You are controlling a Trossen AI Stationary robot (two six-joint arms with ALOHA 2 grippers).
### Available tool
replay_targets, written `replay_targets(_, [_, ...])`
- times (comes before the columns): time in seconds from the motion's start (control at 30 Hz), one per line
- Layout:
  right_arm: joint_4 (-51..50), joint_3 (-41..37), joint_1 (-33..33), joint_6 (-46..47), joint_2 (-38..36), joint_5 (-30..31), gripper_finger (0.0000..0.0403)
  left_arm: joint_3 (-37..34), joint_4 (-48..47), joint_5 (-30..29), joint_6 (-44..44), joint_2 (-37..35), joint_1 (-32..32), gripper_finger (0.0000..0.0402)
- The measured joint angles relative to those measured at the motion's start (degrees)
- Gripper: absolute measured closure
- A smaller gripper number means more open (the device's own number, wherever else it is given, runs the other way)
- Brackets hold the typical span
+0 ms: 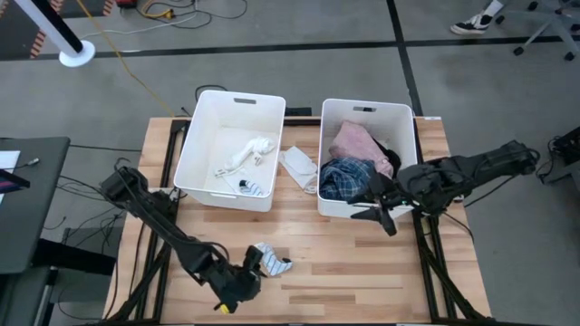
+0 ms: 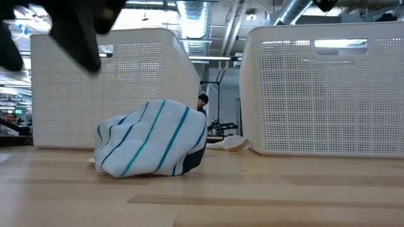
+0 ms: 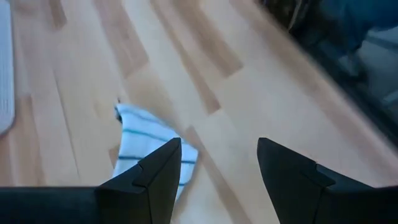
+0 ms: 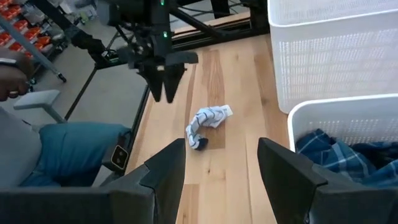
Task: Sort clothes
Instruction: Put the blue striped sock into the left white laundry bin
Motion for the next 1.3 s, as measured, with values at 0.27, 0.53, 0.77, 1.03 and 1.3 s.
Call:
replay_targets(0.27, [-0.88, 0.0, 3.15, 0.38, -0.33, -0.11, 0.0186, -0.1, 1.89, -2.54, 0.52, 3.59, 2.21, 0.0169])
replay_targets(0.53, [-3.61, 0.0, 5.05, 3.28, -0.3, -0.09, 0.0186, -0.08, 2.59, -2.83, 1.36, 3.51, 5.75, 0.01])
replay_targets(0.77, [-3.48, 0.0, 7.43, 4.05, -0.3, 0.59, 0.0186, -0.31, 2.16, -0.75, 1.95, 3.51, 8.96, 0.0082])
replay_targets(1.03, [-3.42, 0.0, 9.98, 6.12, 0.12, 1.33, 0.0186, -10.68, 16.03, 8.32, -0.01, 3.49, 12.73, 0.0081])
replay_targets(1.3, [-3.22, -0.02, 10.98, 7.0, 2.27, 1.42, 0.0186, -15.25, 21.47, 9.14, -1.57, 3.51, 12.88, 0.0095])
